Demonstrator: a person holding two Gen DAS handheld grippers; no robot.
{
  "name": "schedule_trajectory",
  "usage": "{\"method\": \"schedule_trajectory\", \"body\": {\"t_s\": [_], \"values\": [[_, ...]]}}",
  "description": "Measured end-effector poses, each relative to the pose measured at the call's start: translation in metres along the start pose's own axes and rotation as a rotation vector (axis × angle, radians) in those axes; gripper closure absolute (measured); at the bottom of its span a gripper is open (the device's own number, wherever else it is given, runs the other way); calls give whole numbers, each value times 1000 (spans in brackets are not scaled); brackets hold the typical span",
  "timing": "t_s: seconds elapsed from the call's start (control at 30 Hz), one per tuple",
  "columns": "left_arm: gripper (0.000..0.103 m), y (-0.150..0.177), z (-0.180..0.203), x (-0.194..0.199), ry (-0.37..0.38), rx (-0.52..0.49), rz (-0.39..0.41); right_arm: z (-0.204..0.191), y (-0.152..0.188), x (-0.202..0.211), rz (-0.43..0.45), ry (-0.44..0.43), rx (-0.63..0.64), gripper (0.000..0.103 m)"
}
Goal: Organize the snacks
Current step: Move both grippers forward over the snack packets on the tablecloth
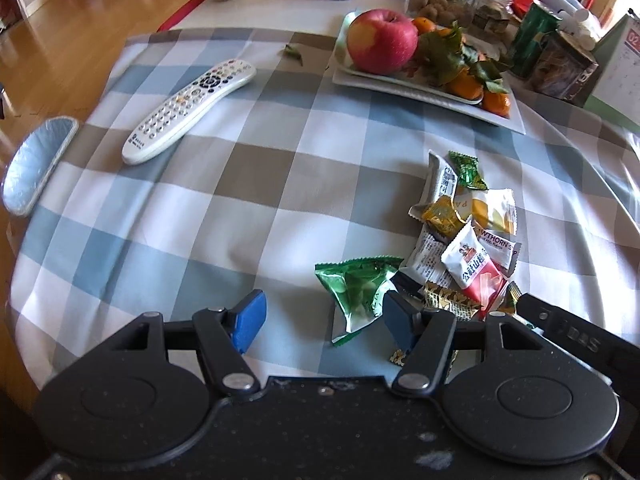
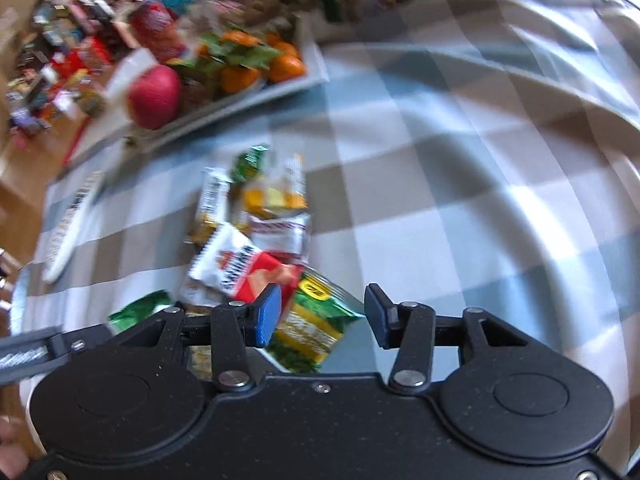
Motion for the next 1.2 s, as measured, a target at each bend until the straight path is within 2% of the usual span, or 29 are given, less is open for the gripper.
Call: {"method": "schedule_trajectory", "body": {"t_s": [0.1, 0.4, 0.67, 0.9, 1.0, 1.1, 1.2], "values": [[36, 1, 1, 1, 22, -6, -3, 2, 0, -9, -39, -3, -27, 46], [37, 2, -1, -1, 32, 21, -23, 4, 1, -16, -38, -6, -31, 45], [37, 2, 1, -2, 20, 13, -21, -11, 6, -23, -54, 69, 108, 44], [37, 2, 1, -3, 14, 12, -22, -9, 8, -23, -41, 71, 105, 44], [37, 2, 1, -4, 13, 9, -20, -14, 9, -25, -51, 105, 160, 44], [37, 1, 0, -5, 44, 13, -30, -19, 11, -25, -52, 132, 200, 44], [37, 0, -1, -6, 75, 15, -37, -14, 11, -23, -52, 116, 204, 47]]}}
Point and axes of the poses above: each gripper's, at about its wrist camera, not at the fingertips, and x roughly against the way its jaws point, z to its right, y to its underside, the point moved 5 cm from there along -x, roughly the way its jaws point, and after that the axes turned 12 degrees about -z, right-handed, at the moved point
